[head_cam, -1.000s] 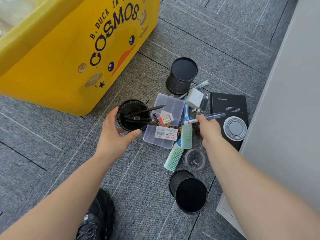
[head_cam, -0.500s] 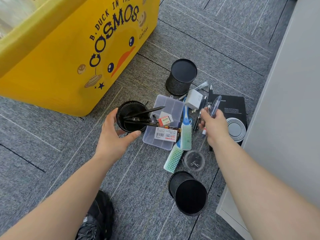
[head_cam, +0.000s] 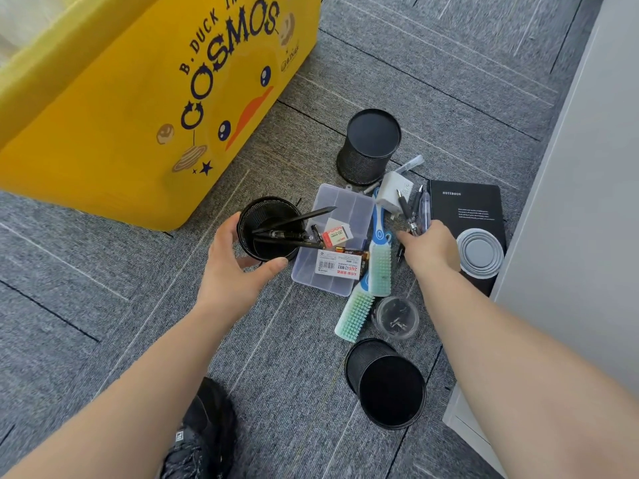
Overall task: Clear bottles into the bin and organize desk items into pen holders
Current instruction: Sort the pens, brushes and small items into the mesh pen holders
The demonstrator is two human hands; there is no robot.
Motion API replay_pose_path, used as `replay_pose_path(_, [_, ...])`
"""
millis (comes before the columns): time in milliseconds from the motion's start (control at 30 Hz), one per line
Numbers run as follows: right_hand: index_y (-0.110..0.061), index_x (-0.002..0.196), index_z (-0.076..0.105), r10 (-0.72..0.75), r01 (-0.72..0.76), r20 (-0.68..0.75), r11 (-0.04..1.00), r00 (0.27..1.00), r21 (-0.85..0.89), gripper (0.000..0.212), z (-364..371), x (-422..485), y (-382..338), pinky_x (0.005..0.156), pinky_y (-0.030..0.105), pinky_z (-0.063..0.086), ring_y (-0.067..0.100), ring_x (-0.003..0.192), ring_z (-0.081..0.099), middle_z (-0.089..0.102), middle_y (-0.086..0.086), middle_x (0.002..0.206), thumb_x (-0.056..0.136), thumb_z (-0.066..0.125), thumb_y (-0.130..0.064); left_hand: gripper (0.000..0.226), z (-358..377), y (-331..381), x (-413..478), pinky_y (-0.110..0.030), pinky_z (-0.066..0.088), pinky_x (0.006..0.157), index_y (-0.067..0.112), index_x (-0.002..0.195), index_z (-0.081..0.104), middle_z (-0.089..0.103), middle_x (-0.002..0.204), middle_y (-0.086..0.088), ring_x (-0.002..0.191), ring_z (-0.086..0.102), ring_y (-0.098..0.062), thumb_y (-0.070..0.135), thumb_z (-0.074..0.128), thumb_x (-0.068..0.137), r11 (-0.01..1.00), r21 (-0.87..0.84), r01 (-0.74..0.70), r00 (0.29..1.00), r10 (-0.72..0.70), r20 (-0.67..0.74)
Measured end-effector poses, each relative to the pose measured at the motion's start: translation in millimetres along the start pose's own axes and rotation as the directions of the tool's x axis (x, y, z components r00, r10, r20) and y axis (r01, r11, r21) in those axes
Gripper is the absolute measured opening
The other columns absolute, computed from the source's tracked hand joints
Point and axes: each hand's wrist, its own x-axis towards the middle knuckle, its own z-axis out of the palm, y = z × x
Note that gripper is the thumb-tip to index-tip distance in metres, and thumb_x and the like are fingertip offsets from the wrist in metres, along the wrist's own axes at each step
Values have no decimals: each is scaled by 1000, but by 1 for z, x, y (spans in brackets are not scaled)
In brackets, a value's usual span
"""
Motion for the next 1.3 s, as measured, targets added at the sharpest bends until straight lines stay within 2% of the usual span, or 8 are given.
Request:
replay_pose_path(100, [-13, 96, 56, 26, -25, 3, 999, 1000, -34, 32, -1, 1, 2, 61, 31, 36, 29, 76, 52, 56, 5, 87, 85, 66, -41, 91, 0, 0, 0, -29, 42, 77, 34, 146, 21, 32, 147, 7, 103, 60, -16, 30, 78, 76, 1000, -1, 2, 1000, -2, -4])
replay_pose_path(200, [-13, 88, 57, 41, -43, 11, 972, 999, 231, 22, -1, 1, 4, 57, 28, 37, 25, 66, 53, 59, 4, 80, 80, 66, -32, 90, 0, -1, 1, -29, 43, 76, 34, 146, 22, 33, 147, 8, 103, 61, -17, 31, 79, 75, 1000, 1, -4, 1000, 4, -8])
replay_pose_path(333, [-21, 72, 50, 25, -68, 72, 716, 997, 695, 19, -1, -10, 2, 52, 27, 34, 14, 57, 42, 48, -3, 66, 79, 68, -20, 91, 1, -2, 1, -21, 40, 71, 32, 146, 22, 32, 147, 6, 101, 62, -18, 29, 79, 76, 1000, 12, 6, 1000, -5, -13])
replay_pose_path(500, [-20, 81, 50, 19, -134, 154, 610, 988, 781, 9, -7, -3, -14, 55, 28, 33, 15, 59, 40, 47, 0, 70, 84, 58, -22, 90, -2, 1, 1, -36, 46, 80, 34, 144, 25, 37, 143, 9, 99, 59, -12, 32, 80, 74, 999, 32, -2, 1000, 2, -11])
replay_pose_path(733, [-11, 91, 51, -76, 12, 77, 780, 994, 625, 11, -24, 36, -44, 60, 29, 36, 15, 65, 42, 47, 0, 73, 86, 57, -18, 91, -4, -1, 5, -42, 50, 86, 37, 142, 25, 38, 140, 11, 102, 60, -14, 37, 81, 70, 999, 52, -8, 1000, 9, -1])
replay_pose_path(867, [-15, 95, 55, -118, 92, 15, 843, 993, 530, 14, -25, 56, -60, 74, 35, 45, 24, 81, 54, 57, 8, 92, 87, 56, -26, 90, -6, -1, 7, -46, 50, 88, 37, 140, 27, 39, 137, 12, 100, 58, -13, 37, 83, 68, 998, 55, -5, 1000, 4, 8])
replay_pose_path(1133, [-11, 115, 56, -212, 192, 185, 974, 960, 120, 27, -28, 82, -82, 89, 40, 46, 35, 106, 54, 60, 16, 112, 91, 49, -24, 90, -6, -4, 10, -46, 50, 89, 42, 136, 28, 39, 138, 14, 103, 60, -13, 40, 83, 65, 999, 37, 14, 1000, -14, 21])
replay_pose_path(1300, [-11, 112, 58, -186, 181, 232, 983, 955, 40, 27, -33, 85, -88, 69, 32, 41, 29, 89, 55, 59, 16, 111, 90, 54, -25, 91, -4, -5, 10, -40, 49, 87, 37, 139, 29, 38, 132, 17, 101, 59, -13, 33, 83, 67, 1000, 14, 8, 1000, -8, 12])
